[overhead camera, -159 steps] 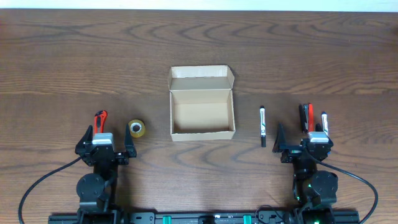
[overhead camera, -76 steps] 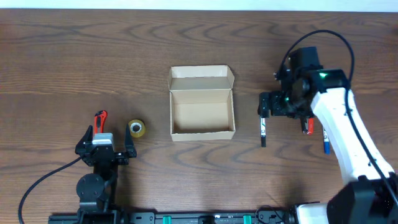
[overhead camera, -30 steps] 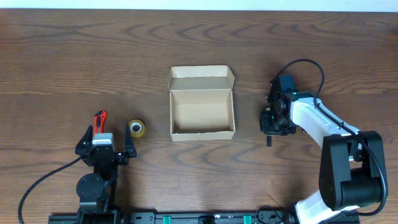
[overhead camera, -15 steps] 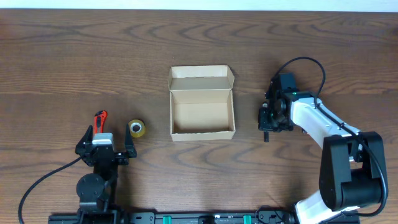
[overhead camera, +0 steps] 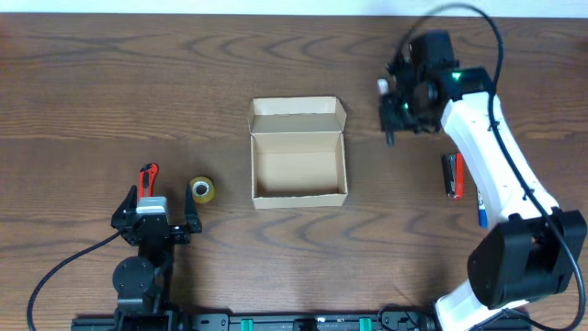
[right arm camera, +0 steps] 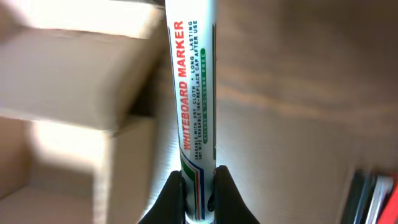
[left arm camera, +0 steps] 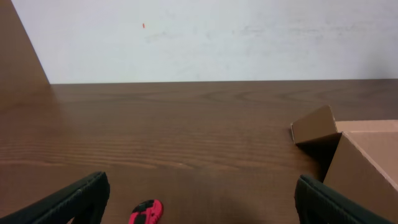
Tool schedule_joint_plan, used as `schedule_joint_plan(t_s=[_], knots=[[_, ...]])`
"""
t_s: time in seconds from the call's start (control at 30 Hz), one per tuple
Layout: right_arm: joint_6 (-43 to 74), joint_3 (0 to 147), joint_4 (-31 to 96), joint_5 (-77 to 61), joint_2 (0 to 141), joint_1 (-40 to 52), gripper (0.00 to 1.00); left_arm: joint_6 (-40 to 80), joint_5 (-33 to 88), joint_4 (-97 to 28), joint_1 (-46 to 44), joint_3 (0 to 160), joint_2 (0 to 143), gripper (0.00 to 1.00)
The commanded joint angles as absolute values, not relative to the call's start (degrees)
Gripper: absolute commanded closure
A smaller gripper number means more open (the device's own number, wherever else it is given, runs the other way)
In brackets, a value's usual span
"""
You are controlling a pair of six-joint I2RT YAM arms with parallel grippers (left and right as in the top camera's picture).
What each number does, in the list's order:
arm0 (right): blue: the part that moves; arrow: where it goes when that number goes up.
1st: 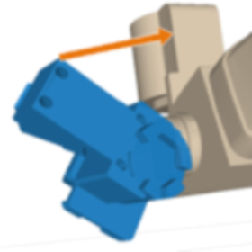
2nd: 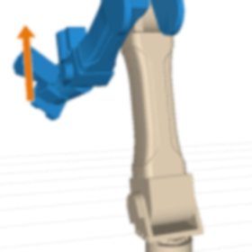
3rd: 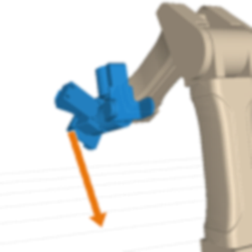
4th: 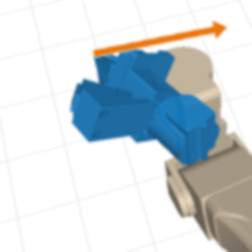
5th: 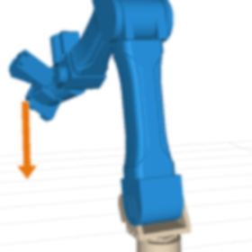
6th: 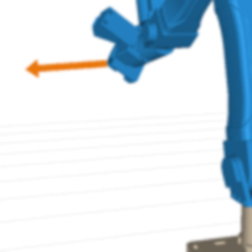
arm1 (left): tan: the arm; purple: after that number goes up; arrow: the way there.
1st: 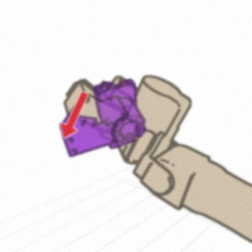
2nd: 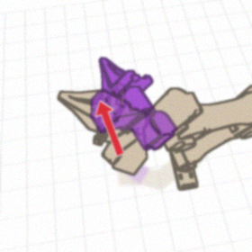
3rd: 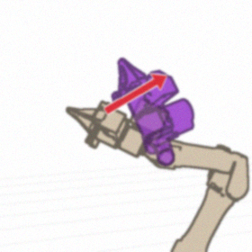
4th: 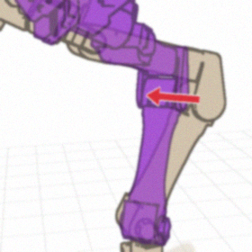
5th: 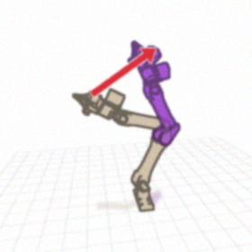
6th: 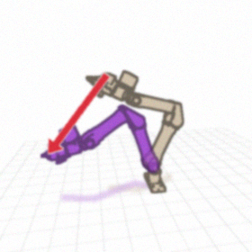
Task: Pack container
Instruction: 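Carry the black marker over the box and release it inside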
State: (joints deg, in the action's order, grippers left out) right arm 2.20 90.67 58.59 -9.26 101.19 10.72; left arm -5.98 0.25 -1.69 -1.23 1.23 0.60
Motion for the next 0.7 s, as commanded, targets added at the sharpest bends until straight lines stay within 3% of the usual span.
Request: schedule_joint_plan(t_s=[0.0,0.2,0.37,0.67], knots=[[-11.99,96.29,62.08,-16.14,100.6,15.33,0.99,-5.58,0.97,-4.43,-1.3,0.3,0.21,0.05],[-45.45,101.49,72.99,-17.96,100.6,25.45,0.99,-5.58,0.97,-4.43,-1.3,0.3,0.21,0.05],[-65.71,101.43,76.09,-11.75,100.88,31.31,0.99,-5.58,0.97,-4.43,-1.3,0.3,0.21,0.05],[-71.9,101.41,73.93,-12.43,106.13,31.53,0.99,-5.58,0.97,-4.43,-1.3,0.3,0.21,0.05]])
